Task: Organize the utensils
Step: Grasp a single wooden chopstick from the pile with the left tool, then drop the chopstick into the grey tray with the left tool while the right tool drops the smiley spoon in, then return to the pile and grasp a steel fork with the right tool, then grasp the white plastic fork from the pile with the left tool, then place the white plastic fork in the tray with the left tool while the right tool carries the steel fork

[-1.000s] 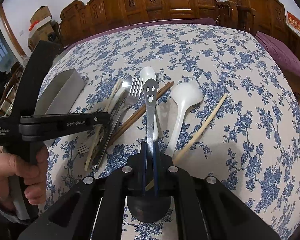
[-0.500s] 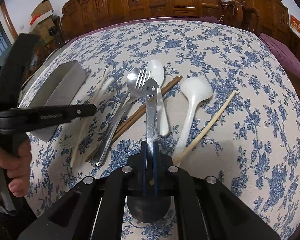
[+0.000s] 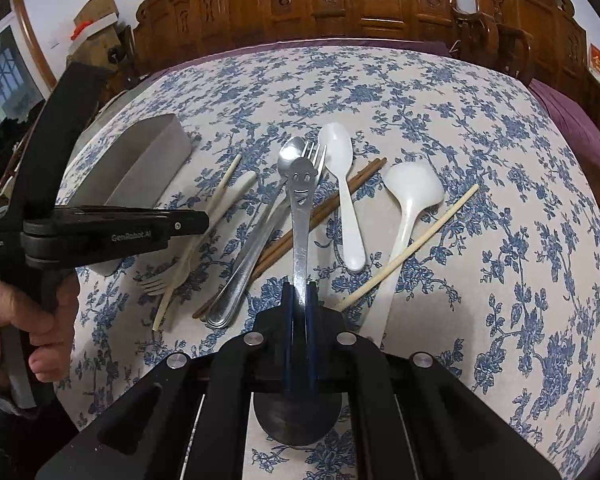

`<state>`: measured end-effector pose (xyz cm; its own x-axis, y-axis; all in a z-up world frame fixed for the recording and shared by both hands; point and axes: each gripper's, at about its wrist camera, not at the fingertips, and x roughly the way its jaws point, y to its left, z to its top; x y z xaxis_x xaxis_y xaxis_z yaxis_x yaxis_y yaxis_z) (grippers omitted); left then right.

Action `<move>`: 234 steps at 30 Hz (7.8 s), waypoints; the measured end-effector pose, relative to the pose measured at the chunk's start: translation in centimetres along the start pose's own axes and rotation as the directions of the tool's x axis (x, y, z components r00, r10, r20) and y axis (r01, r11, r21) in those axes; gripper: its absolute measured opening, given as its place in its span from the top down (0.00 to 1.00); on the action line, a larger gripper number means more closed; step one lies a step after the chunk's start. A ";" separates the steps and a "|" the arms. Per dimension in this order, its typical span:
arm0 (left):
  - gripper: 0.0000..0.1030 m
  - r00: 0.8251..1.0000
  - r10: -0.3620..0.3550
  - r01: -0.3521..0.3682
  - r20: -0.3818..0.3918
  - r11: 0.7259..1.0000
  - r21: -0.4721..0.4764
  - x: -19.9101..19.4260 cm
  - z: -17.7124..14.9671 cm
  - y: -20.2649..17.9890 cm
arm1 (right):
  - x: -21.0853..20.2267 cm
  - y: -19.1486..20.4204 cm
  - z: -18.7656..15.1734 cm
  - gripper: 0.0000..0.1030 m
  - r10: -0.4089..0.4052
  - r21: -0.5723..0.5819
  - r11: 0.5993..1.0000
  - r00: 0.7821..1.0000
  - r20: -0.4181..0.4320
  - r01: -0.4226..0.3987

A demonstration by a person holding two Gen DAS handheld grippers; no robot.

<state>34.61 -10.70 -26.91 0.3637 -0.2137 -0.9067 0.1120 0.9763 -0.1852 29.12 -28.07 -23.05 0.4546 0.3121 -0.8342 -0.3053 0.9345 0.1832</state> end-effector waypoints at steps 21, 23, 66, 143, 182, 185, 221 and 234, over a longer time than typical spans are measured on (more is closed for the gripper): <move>0.96 0.989 -0.090 0.081 0.116 0.993 0.080 -5.0 -1.5 0.8 | 0.2 1.8 0.6 0.93 -0.008 0.003 1.000 1.000 0.000 0.008; 0.96 0.984 -0.099 0.086 0.146 0.992 0.097 -6.3 -1.6 1.1 | 0.2 2.6 0.9 0.93 -0.005 -0.002 1.000 1.000 0.003 0.005; 0.96 0.974 -0.048 0.063 0.220 0.996 -0.060 -9.0 0.4 15.9 | 3.9 16.4 10.2 0.93 0.103 -0.091 0.991 0.994 0.040 -0.099; 0.36 0.942 0.044 -0.051 0.332 0.999 0.013 -9.7 -1.6 8.8 | 7.5 3.2 6.0 0.73 -0.104 -0.073 0.993 0.987 -0.123 0.096; 0.54 0.980 0.003 -0.052 0.200 0.969 0.242 -4.7 -4.7 -2.4 | 2.4 1.8 4.9 0.92 -0.084 -0.090 0.993 0.995 -0.054 0.079; 0.57 0.986 0.009 -0.047 0.165 0.973 0.227 -3.4 -4.3 -2.4 | 2.3 1.5 4.7 0.92 -0.083 -0.090 0.993 0.995 -0.056 0.078; 0.95 0.988 0.015 -0.051 0.155 0.972 0.229 -4.1 -3.0 0.5 | 1.3 3.0 5.5 0.92 -0.106 -0.107 0.989 0.993 -0.051 0.100; 0.95 0.961 -0.010 -0.047 0.278 0.979 0.200 -10.5 -2.3 3.1 | 1.3 6.8 7.5 0.92 -0.085 -0.136 0.987 0.996 -0.017 0.082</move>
<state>29.03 -5.39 -18.82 0.6050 -0.2249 -0.7638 0.2777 0.9586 -0.0623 33.98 -20.06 -19.01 0.4650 0.2288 -0.8553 -0.3778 0.9249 0.0421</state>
